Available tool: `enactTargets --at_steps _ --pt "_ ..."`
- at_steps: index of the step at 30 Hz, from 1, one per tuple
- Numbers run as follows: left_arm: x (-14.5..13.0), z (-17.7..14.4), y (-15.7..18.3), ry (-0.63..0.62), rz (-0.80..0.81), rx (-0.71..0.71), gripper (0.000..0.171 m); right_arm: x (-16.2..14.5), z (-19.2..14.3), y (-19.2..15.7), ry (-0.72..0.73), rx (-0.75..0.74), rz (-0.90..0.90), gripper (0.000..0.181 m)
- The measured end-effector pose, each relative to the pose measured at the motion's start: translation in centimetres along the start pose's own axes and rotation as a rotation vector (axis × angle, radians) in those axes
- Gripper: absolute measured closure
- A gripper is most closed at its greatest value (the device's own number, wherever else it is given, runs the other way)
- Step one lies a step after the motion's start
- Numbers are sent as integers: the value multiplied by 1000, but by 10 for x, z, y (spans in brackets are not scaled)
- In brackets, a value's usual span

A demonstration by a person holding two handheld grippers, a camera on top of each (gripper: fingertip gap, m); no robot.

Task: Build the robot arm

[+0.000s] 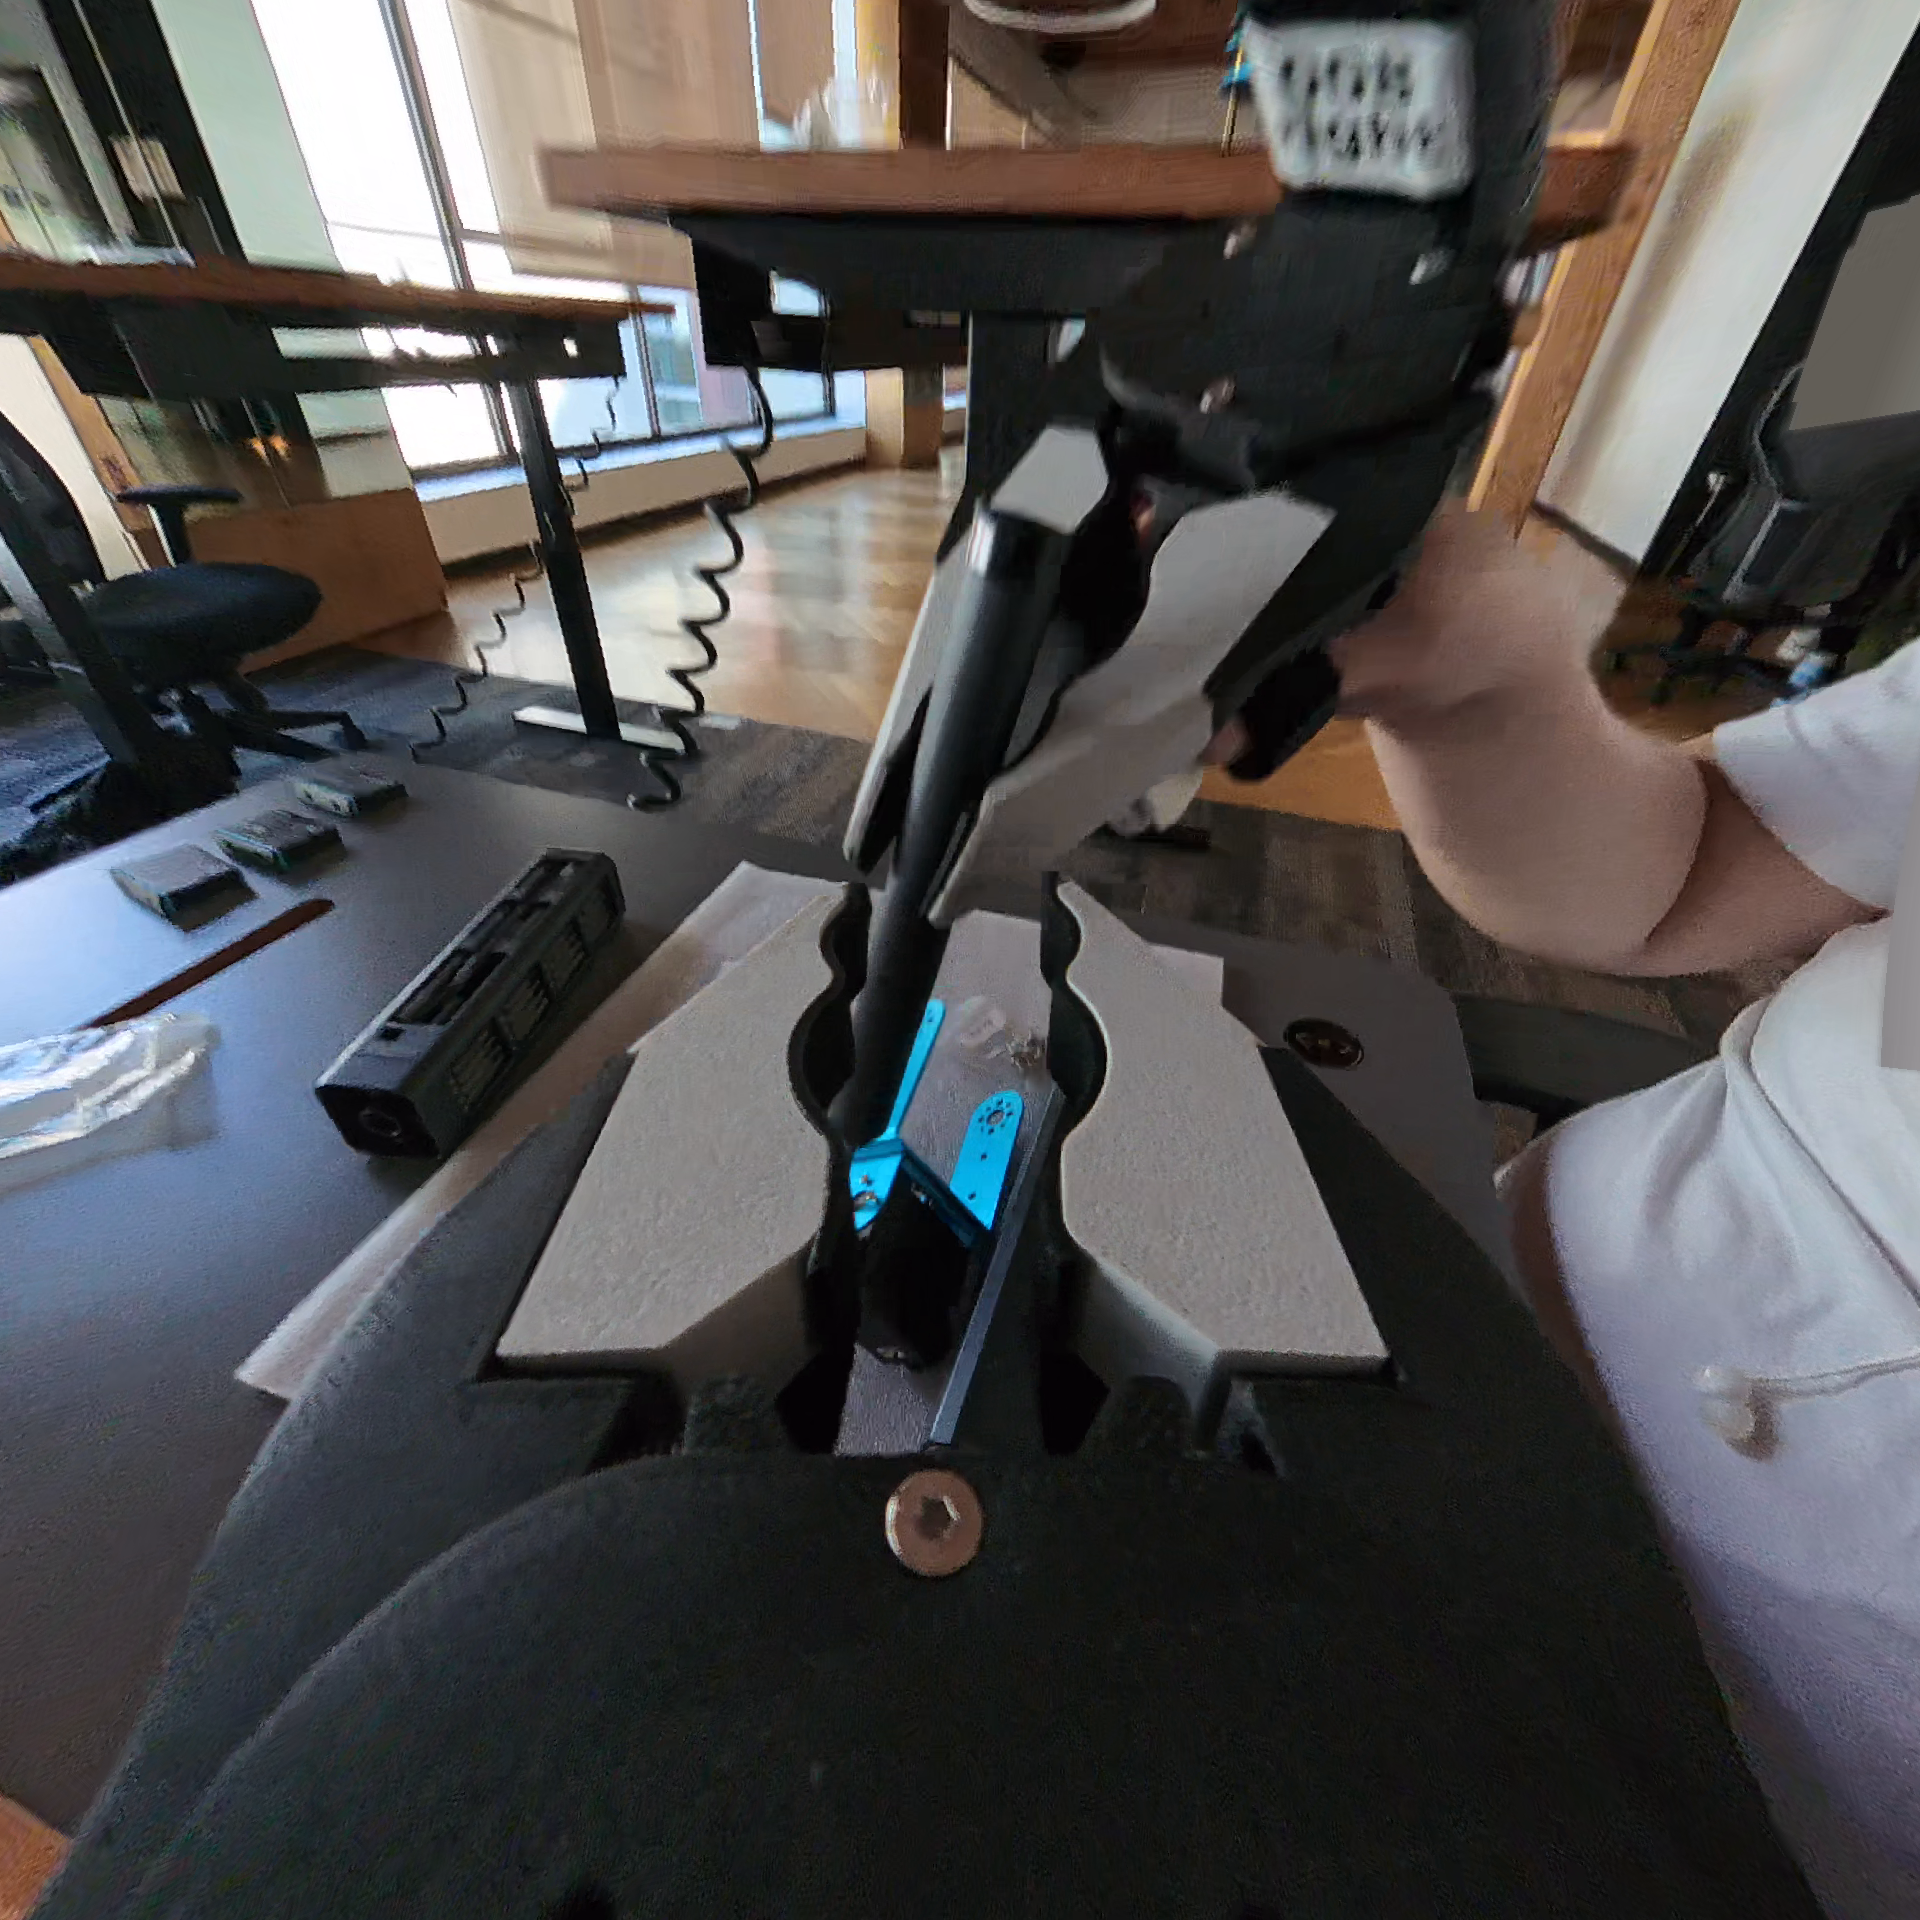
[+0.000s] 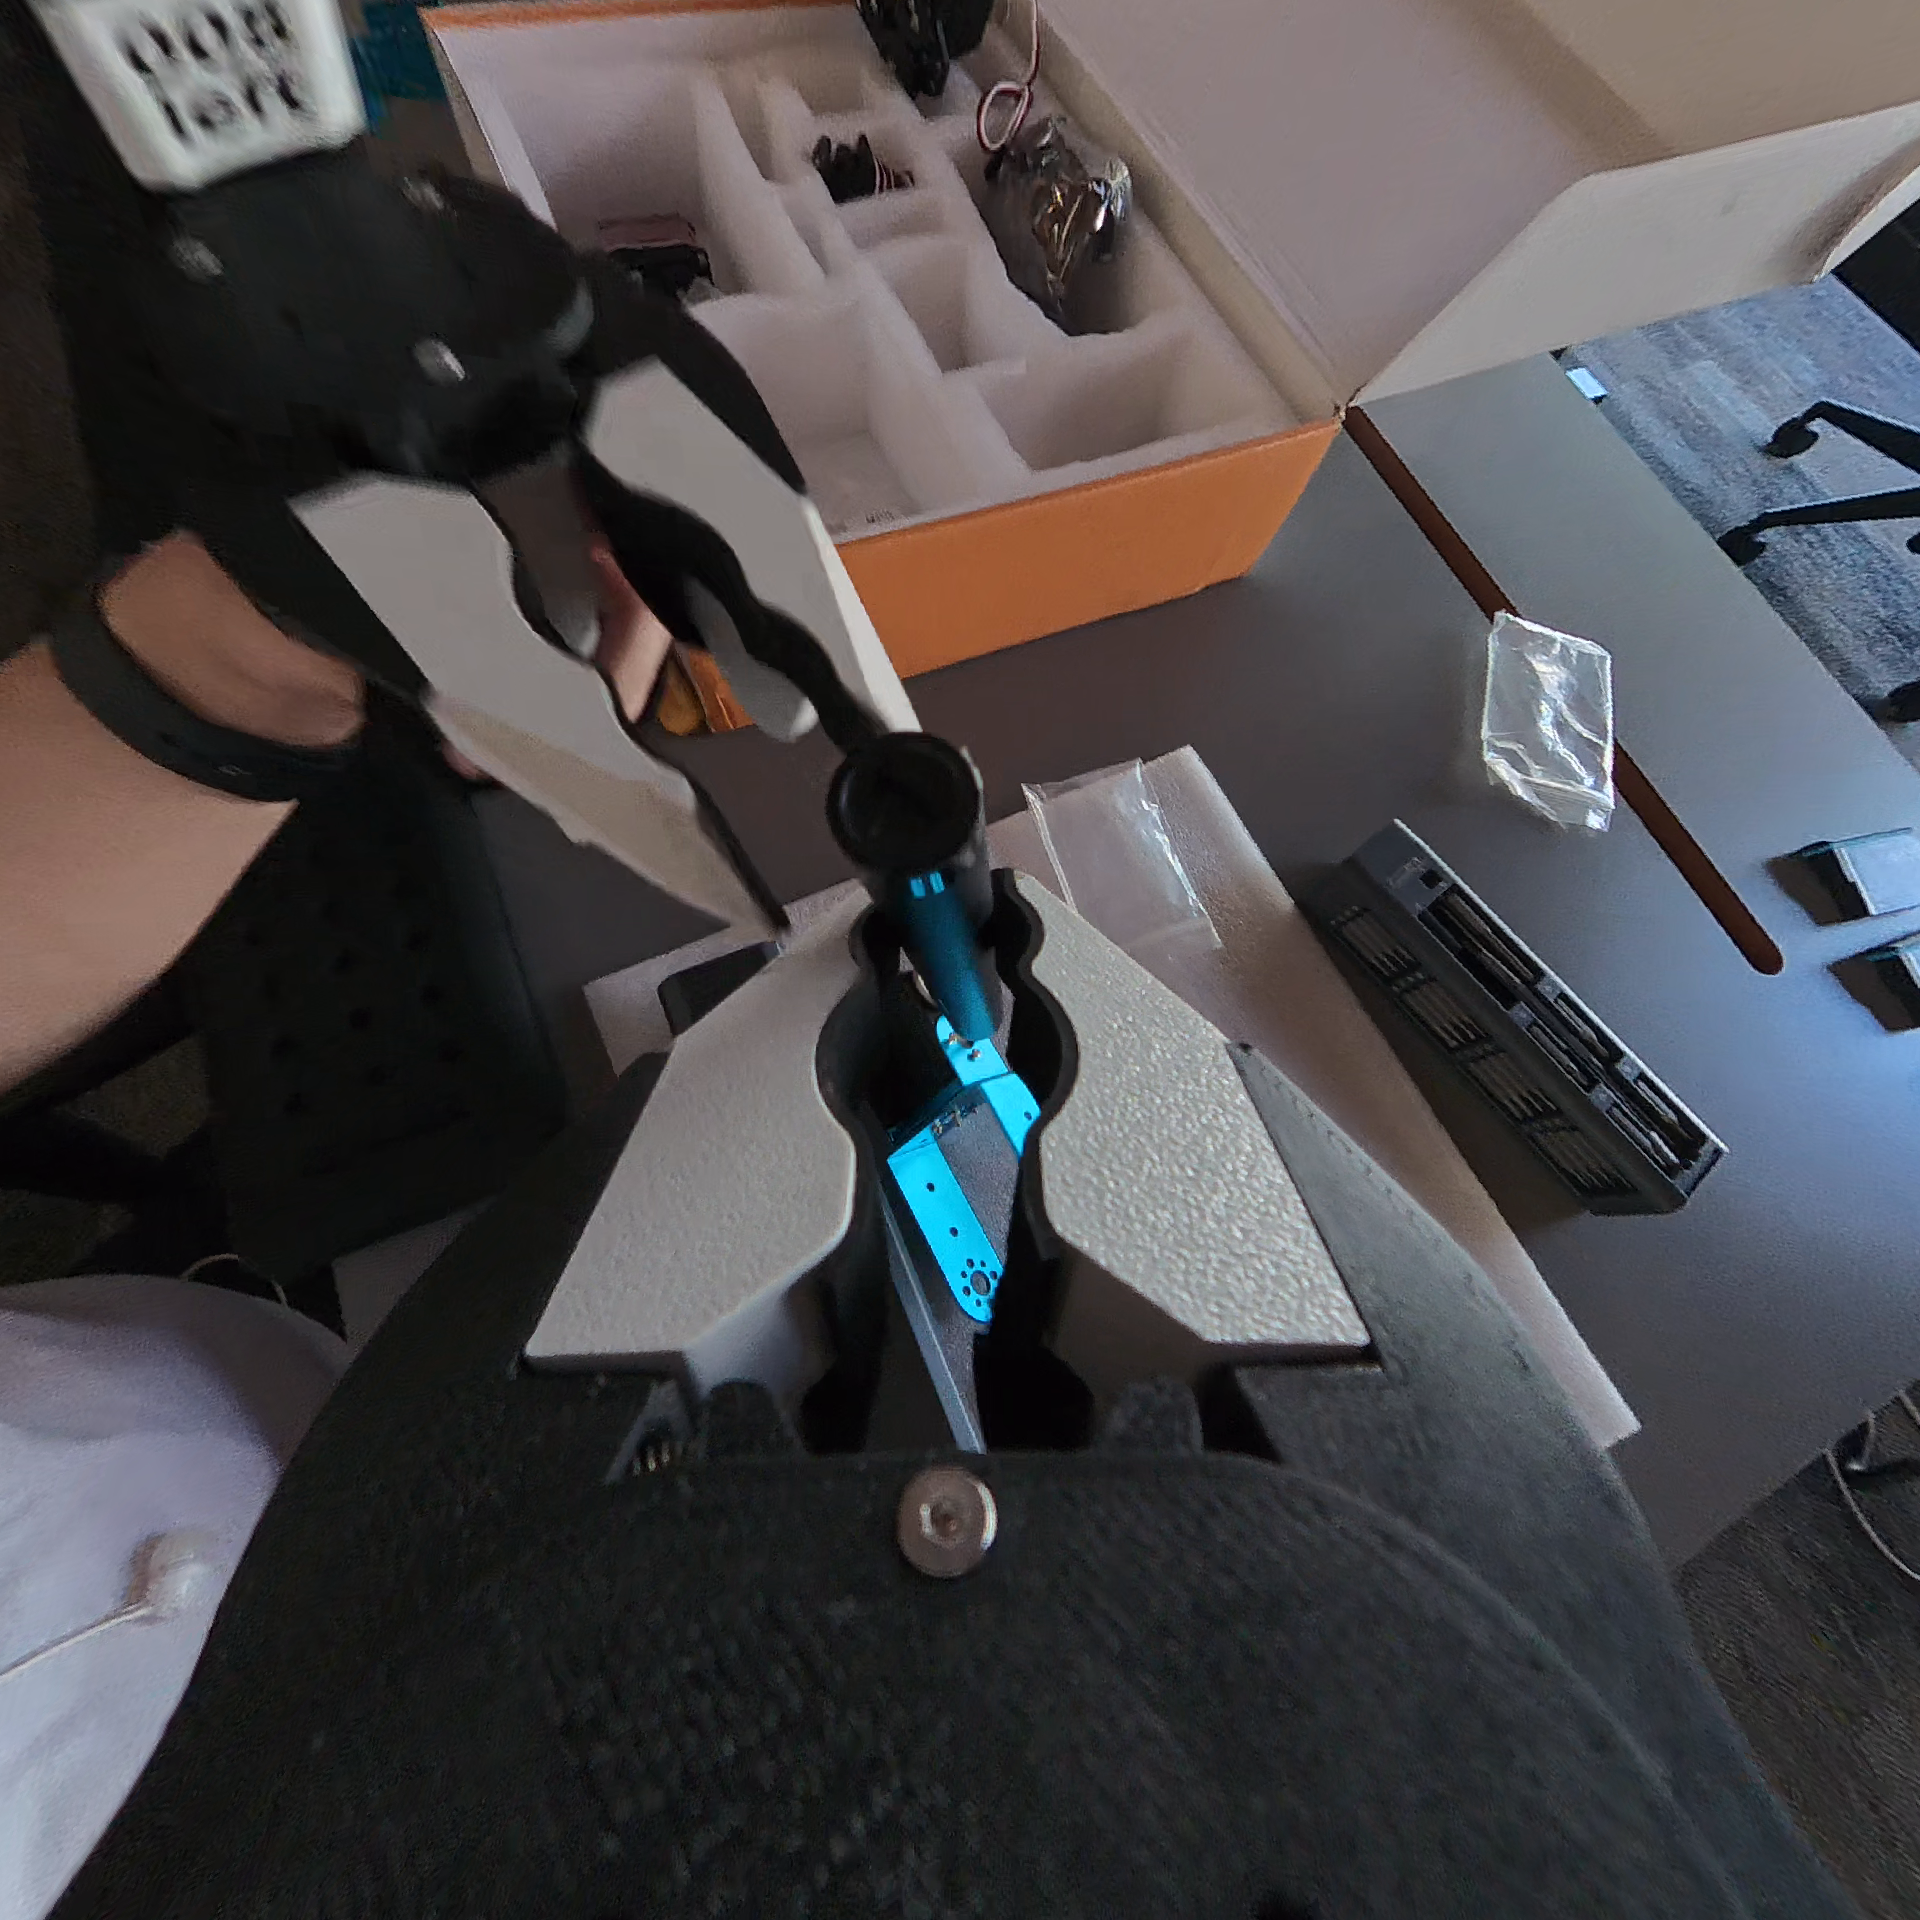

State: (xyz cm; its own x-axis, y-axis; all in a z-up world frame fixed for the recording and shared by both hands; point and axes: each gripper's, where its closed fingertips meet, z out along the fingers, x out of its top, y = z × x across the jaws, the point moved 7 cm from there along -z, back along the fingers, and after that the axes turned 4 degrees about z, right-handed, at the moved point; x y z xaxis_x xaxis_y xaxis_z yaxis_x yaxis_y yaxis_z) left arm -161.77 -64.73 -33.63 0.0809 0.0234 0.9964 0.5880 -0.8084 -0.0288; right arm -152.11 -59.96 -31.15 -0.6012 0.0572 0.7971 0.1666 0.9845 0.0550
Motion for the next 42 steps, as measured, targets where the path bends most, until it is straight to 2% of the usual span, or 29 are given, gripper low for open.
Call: enactTargets --at_steps 2,5,11,20,26,35,42 --pt "11 -9 1 66 4 22 146 -2 2 1 -4 -19 -15 163" --pt "0 -6 -3 -15 -18 18 146 -5 5 5 -12 -9 10 163" --pt "-22 8 -13 -73 -116 -16 144 -6 2 9 -8 10 32 163" --pt "-23 7 -10 -53 -147 -59 144 -6 -5 6 -9 22 32 163" --pt "-26 12 -4 -87 -119 -100 144 -1 -10 4 -14 39 34 163" --pt "-37 19 -12 -159 -141 -122 144 8 -6 10 -68 77 61 162" --pt "-39 19 -20 -155 -149 -132 141 14 1 21 -129 118 99 162"
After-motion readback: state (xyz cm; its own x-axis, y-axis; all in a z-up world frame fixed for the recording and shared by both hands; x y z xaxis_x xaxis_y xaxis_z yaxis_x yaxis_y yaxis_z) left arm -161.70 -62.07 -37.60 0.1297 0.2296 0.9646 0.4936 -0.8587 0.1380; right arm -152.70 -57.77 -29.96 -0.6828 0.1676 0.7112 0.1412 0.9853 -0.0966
